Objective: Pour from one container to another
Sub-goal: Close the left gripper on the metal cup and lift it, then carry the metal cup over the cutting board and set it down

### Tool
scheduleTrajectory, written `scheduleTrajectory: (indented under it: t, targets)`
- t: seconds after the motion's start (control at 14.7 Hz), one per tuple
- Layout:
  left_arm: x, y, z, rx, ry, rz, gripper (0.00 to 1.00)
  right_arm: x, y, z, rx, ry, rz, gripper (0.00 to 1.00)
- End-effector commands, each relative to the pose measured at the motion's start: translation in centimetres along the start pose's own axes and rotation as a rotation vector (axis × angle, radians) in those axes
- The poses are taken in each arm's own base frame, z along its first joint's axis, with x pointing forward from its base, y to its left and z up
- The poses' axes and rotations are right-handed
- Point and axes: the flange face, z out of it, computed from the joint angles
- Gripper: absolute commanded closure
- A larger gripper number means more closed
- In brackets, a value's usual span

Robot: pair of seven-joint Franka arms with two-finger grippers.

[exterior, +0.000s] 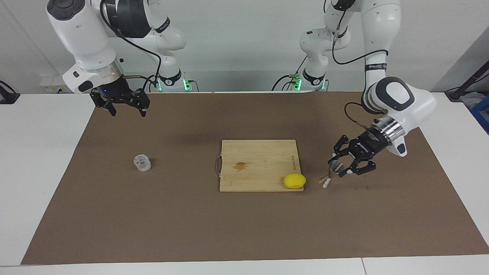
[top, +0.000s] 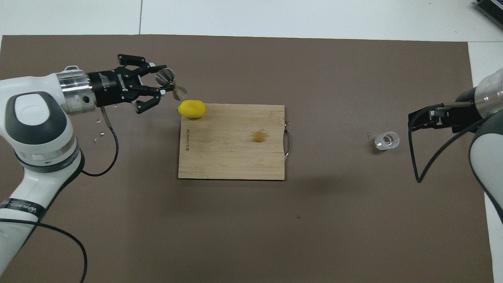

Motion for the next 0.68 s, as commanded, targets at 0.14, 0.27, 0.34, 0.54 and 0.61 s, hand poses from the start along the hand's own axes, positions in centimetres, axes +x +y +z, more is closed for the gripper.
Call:
scheduleTrajectory:
  t: [0.14,0.27,0.34,0.54,0.61]
  targets:
    - [-4.0,-5.5,7.5,-0.039,-0.017,-0.063,1.00,-0.6,0.3,-0.1,0.008,0.002,0.024,0.00]
    - [-5.3,-8.1,10.5,-0.082,-0.017,-0.085,1.00,-0.6,0.3,-0.1,0.008,0.002,0.024,0.00]
    - [-5.2,-9.1,11.9,-0.088,-0.001,-0.086,1.00,-0.6,0.2,-0.1,0.008,0.002,0.022,0.00]
    - [-4.8,-10.9,14.9,-0.134,0.060,-0.068,1.00,-0.6,0.2,-0.1,0.008,0.002,0.022,0.00]
    - [-4.9,-11.1,15.6,-0.135,0.063,-0.061,1.00,-0.6,0.3,-0.1,0.008,0.002,0.024,0.00]
